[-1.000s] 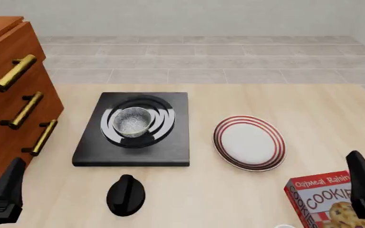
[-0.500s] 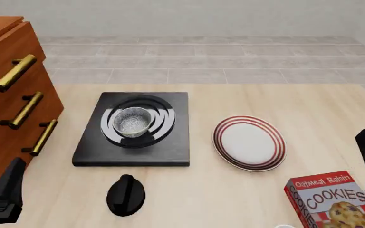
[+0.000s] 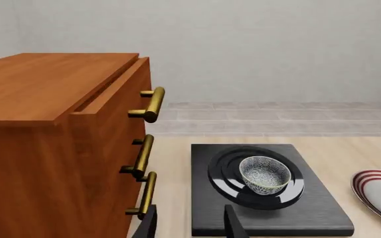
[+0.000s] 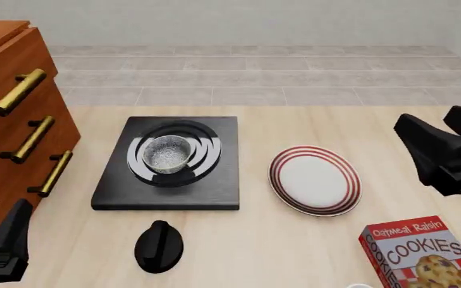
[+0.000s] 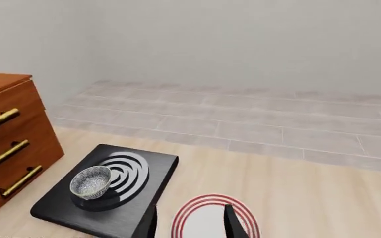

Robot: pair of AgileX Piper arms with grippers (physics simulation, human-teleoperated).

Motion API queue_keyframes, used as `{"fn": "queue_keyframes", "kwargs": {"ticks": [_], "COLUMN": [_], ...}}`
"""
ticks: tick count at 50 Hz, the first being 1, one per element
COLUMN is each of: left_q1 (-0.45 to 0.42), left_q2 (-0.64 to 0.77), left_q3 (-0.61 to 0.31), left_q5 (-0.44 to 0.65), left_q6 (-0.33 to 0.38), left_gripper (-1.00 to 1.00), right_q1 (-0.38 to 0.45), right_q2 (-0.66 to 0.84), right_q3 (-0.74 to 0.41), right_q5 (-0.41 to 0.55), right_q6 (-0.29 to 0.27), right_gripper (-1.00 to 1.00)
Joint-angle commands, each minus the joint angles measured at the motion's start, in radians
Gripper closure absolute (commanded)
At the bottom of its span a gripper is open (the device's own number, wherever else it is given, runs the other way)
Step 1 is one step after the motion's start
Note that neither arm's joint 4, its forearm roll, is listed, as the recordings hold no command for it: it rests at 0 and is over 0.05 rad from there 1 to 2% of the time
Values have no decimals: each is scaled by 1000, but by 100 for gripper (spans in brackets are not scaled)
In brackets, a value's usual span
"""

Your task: Pick the akita bowl on the stove and place it on the plate.

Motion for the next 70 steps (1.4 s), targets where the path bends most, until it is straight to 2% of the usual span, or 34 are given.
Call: {"fn": "queue_keyframes", "kwargs": {"ticks": [1,6,8,9,14,16,18,20,22,24,36,43,53,55,64,70], "left_q1": [0,0,0,0,0,0,0,0,0,0,0,0,0,0,0,0], "left_q2": [0,0,0,0,0,0,0,0,0,0,0,0,0,0,0,0], "left_q3": [0,0,0,0,0,0,0,0,0,0,0,0,0,0,0,0], "left_q5": [0,0,0,0,0,0,0,0,0,0,0,0,0,0,0,0], "left_q6": [0,0,0,0,0,0,0,0,0,0,0,0,0,0,0,0], "left_gripper": [-100,-100,-100,-100,-100,-100,-100,-100,-100,-100,-100,-100,-100,-100,-100,-100], "right_q1": [70,99,143,198,221,224,276,294,320,325,366,369,397,405,418,426], "right_q2": [157,229,331,429,495,509,580,607,639,663,868,952,1052,1106,1147,1190], "right_q3": [-72,-79,-106,-191,-233,-240,-269,-283,-303,-322,-414,-430,-492,-540,-568,-583], "right_q5": [-47,-89,-102,-84,-101,-106,-135,-142,-149,-150,-189,-223,-209,-191,-192,-210], "right_q6": [22,35,69,96,139,130,141,145,178,163,160,149,172,180,201,194], "right_gripper": [-100,-100,-100,-100,-100,-100,-100,-100,-100,-100,-100,-100,-100,-100,-100,-100]}}
